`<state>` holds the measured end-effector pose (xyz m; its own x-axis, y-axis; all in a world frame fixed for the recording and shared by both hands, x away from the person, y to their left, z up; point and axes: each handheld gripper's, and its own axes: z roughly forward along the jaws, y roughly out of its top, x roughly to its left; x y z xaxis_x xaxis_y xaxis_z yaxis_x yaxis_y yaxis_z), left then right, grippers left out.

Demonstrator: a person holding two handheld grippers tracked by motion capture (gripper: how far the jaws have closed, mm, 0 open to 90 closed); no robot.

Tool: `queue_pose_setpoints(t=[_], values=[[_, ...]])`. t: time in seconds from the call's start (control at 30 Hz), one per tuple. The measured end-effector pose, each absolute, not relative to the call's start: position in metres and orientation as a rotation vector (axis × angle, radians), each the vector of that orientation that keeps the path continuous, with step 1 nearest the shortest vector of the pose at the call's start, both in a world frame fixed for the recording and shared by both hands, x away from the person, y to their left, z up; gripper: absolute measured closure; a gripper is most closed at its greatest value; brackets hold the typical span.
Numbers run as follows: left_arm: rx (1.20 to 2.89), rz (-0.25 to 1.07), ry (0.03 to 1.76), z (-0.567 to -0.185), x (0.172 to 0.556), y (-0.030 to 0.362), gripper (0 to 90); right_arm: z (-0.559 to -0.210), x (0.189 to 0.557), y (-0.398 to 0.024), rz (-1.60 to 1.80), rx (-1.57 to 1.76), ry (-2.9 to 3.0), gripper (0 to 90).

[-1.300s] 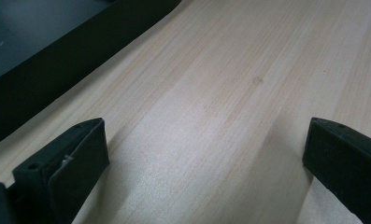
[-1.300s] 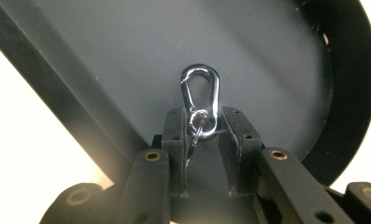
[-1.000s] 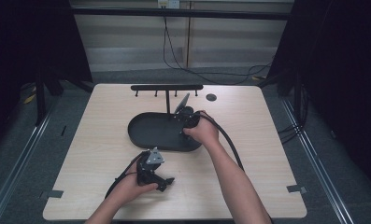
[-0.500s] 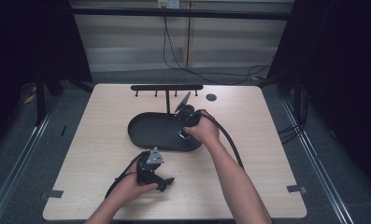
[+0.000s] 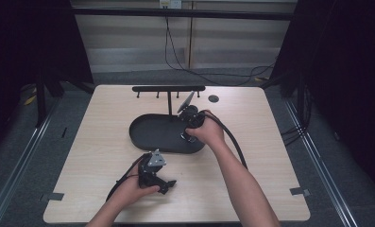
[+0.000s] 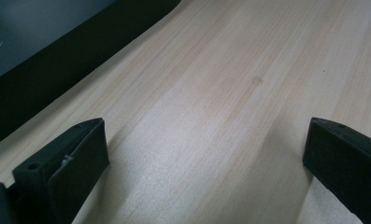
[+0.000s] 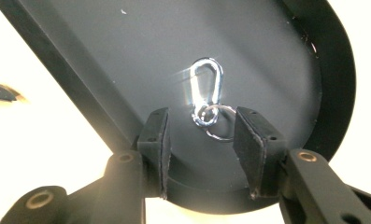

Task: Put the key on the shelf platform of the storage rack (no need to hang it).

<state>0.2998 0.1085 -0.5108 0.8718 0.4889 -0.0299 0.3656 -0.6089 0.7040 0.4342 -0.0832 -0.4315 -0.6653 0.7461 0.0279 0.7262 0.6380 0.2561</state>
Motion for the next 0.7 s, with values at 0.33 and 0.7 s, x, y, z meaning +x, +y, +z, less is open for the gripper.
queue_pose_setpoints(t=[0.33,0.7], values=[[2.289,0.211,0.612,-0.511,0.3,0.109,0.0,-0.426,0.427,-0.087,0.389,1.24,2.753,43.2],[2.291,0.21,0.609,-0.511,0.3,0.109,0.0,-0.419,0.416,-0.095,0.431,1.236,2.755,34.8]])
